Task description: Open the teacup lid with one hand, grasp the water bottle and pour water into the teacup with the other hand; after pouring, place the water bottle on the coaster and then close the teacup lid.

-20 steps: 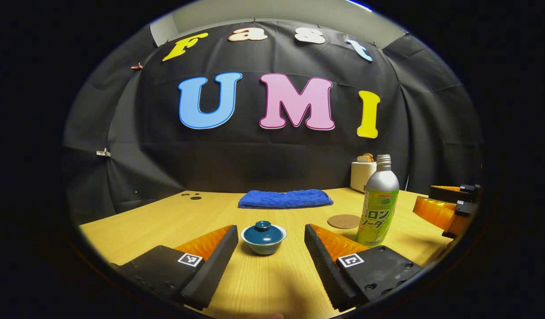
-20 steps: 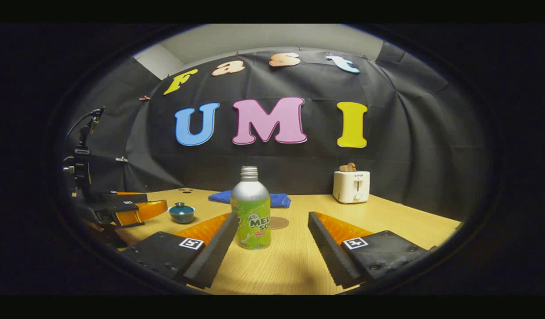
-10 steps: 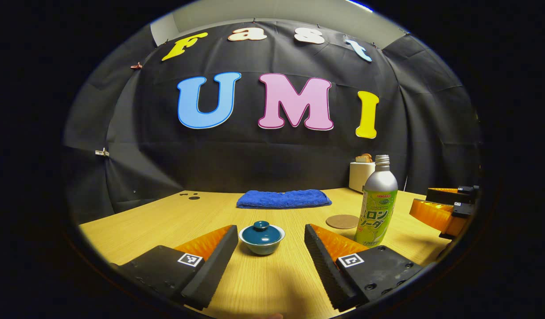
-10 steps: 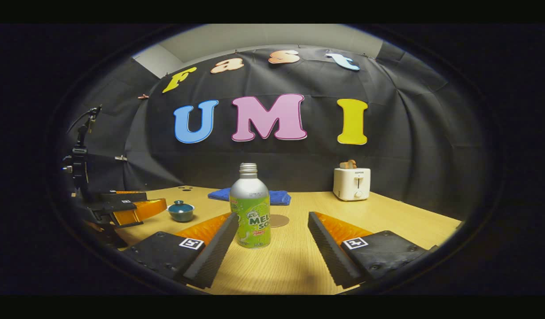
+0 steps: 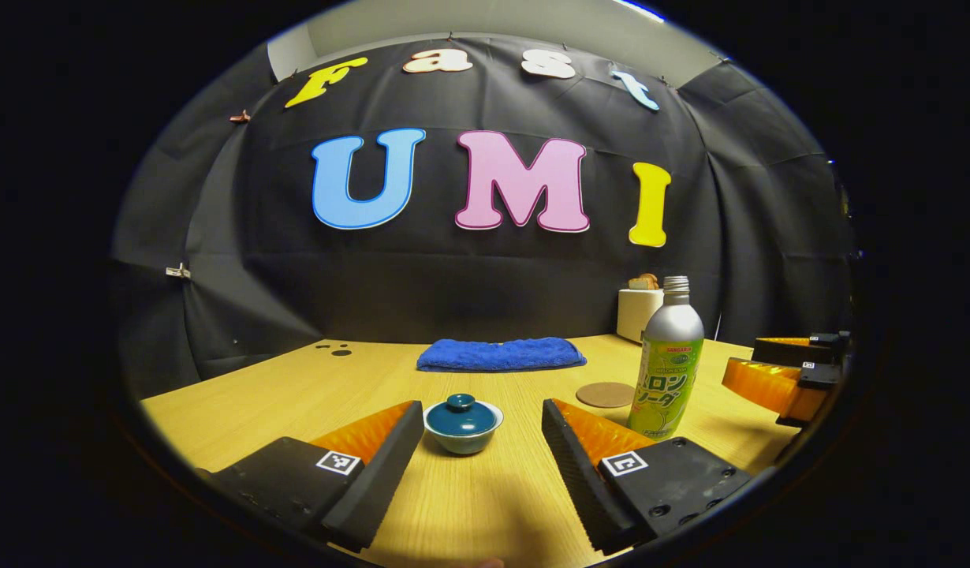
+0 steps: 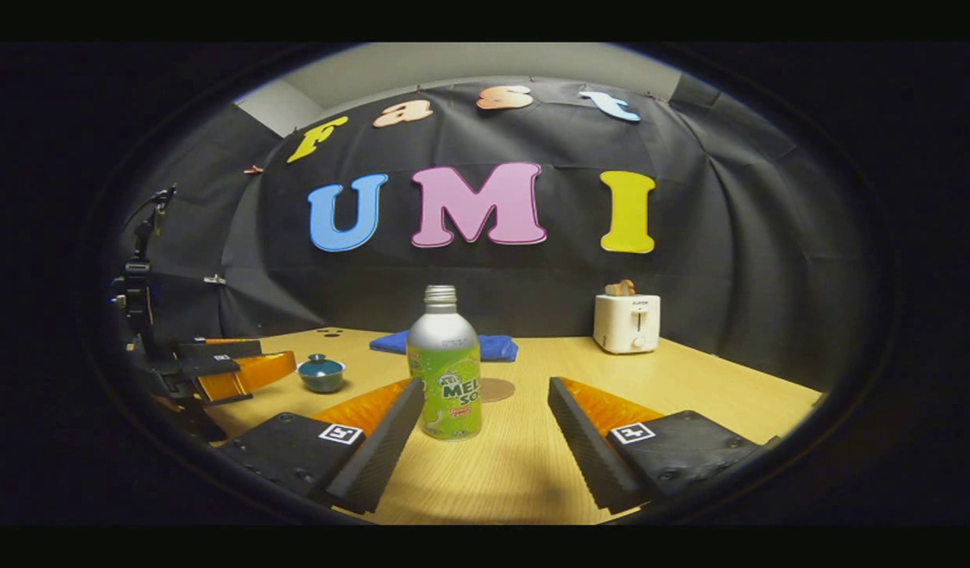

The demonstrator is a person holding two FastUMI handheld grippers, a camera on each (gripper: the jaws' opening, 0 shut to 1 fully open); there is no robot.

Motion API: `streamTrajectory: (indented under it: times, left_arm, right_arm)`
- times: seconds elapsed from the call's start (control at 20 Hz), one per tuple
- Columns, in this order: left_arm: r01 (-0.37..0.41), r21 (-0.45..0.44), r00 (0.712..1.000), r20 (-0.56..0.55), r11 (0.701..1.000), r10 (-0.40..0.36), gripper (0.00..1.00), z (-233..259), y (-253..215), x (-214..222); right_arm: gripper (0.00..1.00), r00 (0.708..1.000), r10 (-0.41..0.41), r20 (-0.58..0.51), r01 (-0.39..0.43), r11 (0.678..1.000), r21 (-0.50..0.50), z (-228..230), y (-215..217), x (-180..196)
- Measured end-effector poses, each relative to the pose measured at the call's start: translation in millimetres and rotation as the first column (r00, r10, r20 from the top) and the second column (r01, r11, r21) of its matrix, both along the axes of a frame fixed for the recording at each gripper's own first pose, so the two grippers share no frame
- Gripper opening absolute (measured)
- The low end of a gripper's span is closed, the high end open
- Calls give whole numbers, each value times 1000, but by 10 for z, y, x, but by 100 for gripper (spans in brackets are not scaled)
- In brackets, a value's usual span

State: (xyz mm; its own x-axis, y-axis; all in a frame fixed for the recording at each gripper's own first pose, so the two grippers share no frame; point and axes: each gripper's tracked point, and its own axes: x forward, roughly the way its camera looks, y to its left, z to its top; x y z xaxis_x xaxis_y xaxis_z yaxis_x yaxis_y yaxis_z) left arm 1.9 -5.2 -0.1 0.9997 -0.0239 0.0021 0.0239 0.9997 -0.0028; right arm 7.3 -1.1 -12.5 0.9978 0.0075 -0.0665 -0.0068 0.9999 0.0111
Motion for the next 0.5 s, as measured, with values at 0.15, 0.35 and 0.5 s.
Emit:
streamTrajectory:
  times: [0.15,0.35,0.5]
  left_arm:
    - [5,0,1000,1,1000,-5,95,1,-14,23]
    - [-4,-2,1000,-9,1000,4,95,-13,54,144]
    - [-8,-26,998,-62,1000,6,95,-86,133,334]
  right_arm:
    - [98,999,28,-18,-28,1000,5,-37,52,21]
    - [99,999,40,-14,-40,999,10,-12,63,10]
    - [98,997,59,42,-60,998,32,105,81,-18]
